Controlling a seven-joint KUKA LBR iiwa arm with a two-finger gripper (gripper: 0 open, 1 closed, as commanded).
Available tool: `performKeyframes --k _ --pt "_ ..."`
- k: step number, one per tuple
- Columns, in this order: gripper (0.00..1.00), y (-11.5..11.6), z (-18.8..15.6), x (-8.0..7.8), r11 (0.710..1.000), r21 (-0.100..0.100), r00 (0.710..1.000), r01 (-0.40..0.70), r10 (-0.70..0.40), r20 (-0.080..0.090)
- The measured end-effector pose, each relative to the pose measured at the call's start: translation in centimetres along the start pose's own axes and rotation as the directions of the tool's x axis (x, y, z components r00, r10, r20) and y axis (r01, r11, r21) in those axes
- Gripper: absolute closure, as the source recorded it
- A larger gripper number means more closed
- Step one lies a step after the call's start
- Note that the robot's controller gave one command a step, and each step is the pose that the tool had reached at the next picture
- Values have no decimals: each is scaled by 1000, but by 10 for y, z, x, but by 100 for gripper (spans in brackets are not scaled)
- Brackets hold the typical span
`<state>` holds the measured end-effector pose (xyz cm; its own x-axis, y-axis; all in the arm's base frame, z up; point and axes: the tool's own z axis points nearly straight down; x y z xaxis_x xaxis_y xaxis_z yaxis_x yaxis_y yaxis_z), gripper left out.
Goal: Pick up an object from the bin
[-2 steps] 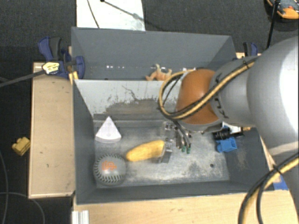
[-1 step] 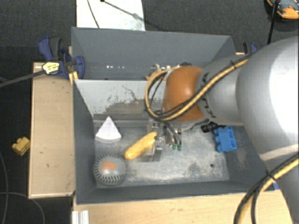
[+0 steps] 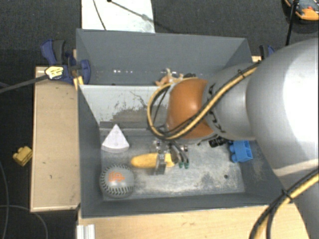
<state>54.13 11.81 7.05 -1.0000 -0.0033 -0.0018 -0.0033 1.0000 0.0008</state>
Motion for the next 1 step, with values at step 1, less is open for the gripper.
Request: performKeyframes --k 1 --pt "100 0 0 0 1000 0 1000 0 0 0"
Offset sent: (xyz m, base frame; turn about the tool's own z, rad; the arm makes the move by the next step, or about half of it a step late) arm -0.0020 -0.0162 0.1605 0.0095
